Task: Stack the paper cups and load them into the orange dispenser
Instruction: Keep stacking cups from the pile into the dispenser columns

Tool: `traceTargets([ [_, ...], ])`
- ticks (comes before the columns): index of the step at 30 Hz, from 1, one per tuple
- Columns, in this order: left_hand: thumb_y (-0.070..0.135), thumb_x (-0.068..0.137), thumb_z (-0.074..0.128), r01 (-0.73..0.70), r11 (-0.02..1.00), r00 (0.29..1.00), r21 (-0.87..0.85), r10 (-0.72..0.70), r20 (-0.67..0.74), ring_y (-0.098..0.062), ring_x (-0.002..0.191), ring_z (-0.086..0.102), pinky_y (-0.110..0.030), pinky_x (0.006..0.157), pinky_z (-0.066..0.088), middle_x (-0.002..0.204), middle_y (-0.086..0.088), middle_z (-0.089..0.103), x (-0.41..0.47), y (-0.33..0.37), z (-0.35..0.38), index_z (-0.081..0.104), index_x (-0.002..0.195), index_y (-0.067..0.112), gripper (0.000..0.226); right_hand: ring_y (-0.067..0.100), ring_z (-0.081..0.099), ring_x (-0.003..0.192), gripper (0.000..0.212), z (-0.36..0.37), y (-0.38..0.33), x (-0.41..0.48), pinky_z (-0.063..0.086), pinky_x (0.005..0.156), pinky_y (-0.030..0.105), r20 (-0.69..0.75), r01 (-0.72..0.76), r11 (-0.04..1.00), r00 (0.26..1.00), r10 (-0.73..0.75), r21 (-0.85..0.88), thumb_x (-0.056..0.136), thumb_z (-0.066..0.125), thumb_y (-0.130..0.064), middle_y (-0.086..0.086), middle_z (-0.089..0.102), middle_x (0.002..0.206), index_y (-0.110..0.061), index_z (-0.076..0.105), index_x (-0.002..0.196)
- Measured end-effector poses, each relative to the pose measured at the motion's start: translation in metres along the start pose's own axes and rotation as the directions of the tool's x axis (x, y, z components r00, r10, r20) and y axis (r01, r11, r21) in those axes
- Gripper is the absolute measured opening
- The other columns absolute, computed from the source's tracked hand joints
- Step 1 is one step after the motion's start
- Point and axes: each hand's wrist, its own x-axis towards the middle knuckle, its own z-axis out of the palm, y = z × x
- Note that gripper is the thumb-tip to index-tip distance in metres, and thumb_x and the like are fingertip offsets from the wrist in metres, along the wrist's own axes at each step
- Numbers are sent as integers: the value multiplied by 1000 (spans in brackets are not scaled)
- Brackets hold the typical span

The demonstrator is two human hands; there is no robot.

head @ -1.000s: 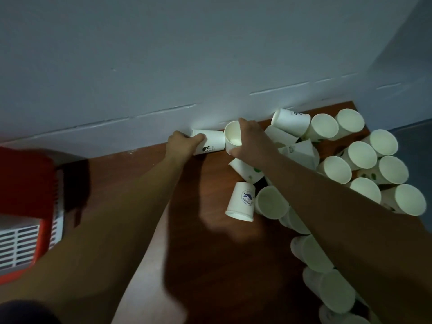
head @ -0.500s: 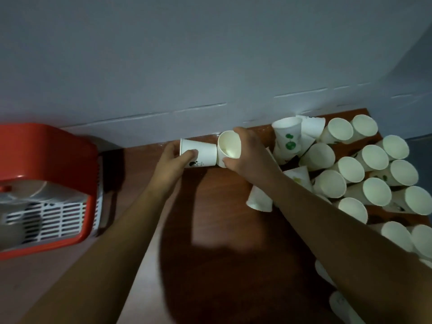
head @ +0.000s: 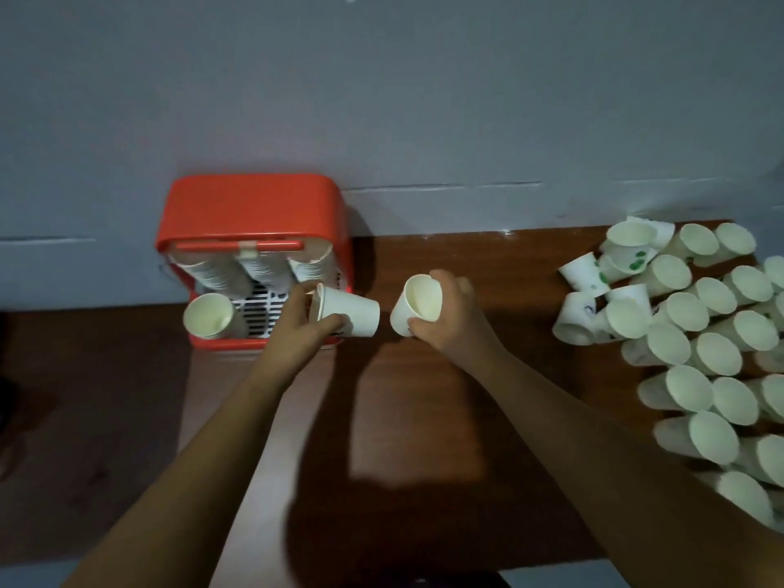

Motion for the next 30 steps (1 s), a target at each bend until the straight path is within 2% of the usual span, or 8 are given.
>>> traceTargets([
  [3,29,70,84,-56,995,996,88,62,-63,-21,113,59,-33,93,52,118,2,60,-16,-8,-59,50,126,26,65,16,47,114,80,28,-38,-14,40,81,23,21,25,999,999,-26,20,75,80,-36,1,40,134,-27,36,140],
  [6,27,79,83,-76,970,974,229,121,-190,-16,121,50,-37,105,43,133,-1,48,-24,-23,-113,48,137,26,68,16,48,113,78,51,-73,-23,38,84,24,56,48,996,997,-52,72,75,80,-32,1,41,132,-24,38,140],
  [9,24,82,80,-69,948,942,312,164,-292,-14,118,39,-28,103,33,142,-9,35,-30,-35,-152,42,144,22,72,17,48,116,76,71,-102,-24,35,86,23,91,59,994,994,-68,96,75,79,-31,2,41,131,-23,39,140],
  [12,20,81,81,-68,928,921,366,199,-335,-26,130,39,-31,104,32,144,-14,34,-22,-48,-171,39,146,16,78,20,48,118,77,89,-121,-25,34,89,23,97,66,990,992,-79,124,74,79,-27,4,41,129,-21,39,141],
  [15,20,78,83,-64,897,929,438,214,-303,-33,134,37,-39,107,34,144,-18,36,-1,-59,-178,38,145,6,83,21,47,119,78,100,-131,-26,34,91,22,85,69,990,993,-79,123,75,80,-26,6,41,133,-20,40,142],
  [20,15,75,83,-98,829,950,551,242,-195,-39,128,40,-45,104,38,139,-19,39,25,-71,-174,43,140,6,77,21,46,119,78,111,-139,-22,36,90,24,56,62,990,996,-69,126,75,79,-22,7,40,136,-18,39,142],
  [26,39,80,79,-93,760,978,643,190,-84,-42,126,43,-54,104,43,135,-20,43,48,-82,-168,36,149,15,84,20,45,120,78,127,-152,2,34,89,25,66,38,991,997,-47,130,76,78,-24,7,42,135,-20,39,143],
  [30,39,79,81,-81,801,993,593,115,-21,-40,134,36,-52,107,38,141,-18,41,56,-92,-175,30,154,19,92,18,46,116,74,137,-162,24,36,90,26,40,48,985,998,-55,168,74,80,-25,6,48,132,-16,43,137],
])
